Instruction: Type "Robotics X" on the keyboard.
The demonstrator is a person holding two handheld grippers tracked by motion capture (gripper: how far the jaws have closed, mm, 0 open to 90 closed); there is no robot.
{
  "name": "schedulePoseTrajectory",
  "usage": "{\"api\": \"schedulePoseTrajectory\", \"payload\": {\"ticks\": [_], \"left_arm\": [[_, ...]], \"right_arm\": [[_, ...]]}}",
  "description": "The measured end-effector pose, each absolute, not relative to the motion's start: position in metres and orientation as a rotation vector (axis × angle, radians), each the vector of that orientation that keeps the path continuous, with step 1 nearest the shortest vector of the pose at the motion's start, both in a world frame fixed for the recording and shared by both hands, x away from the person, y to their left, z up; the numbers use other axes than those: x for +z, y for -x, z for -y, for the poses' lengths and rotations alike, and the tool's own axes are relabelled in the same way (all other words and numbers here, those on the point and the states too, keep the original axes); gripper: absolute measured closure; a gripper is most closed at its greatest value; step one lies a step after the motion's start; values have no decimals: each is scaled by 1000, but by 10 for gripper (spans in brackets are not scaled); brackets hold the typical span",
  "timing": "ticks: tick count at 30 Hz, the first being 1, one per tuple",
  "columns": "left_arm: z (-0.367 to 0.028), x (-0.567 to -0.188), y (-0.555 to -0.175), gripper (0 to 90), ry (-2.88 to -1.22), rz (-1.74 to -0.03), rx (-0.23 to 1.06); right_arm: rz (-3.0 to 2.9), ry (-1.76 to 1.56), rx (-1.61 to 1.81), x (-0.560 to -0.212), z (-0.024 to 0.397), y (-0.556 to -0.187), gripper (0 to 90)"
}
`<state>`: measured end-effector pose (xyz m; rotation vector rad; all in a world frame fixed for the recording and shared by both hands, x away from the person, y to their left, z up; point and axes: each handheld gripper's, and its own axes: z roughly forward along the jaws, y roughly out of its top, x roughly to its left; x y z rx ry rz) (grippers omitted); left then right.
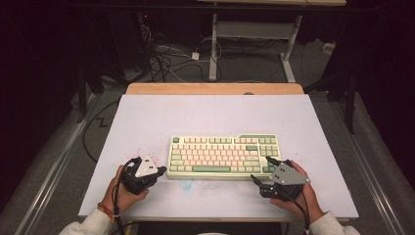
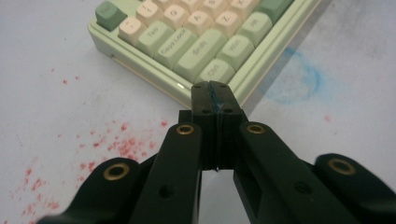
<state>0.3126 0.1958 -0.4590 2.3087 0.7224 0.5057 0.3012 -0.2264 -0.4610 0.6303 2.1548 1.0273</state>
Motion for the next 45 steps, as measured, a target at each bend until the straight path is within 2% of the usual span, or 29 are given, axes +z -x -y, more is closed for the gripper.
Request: {"api": "schedulePoseTrajectory", "payload": {"ticks": [19,33,45], "left_arm": [[-149,-443,-342,878,-2331,-583,487],[-111,-447,-361,879,-2389,-510,440],[-99,-453,-368,878,-2426,-489,410]], "right_arm": [[-2181,-613,1004,-465,224,-304,253],[-2191,-602,990,-467,223,-305,253],[-2203,-584,984,-468,222,-305,257]]}}
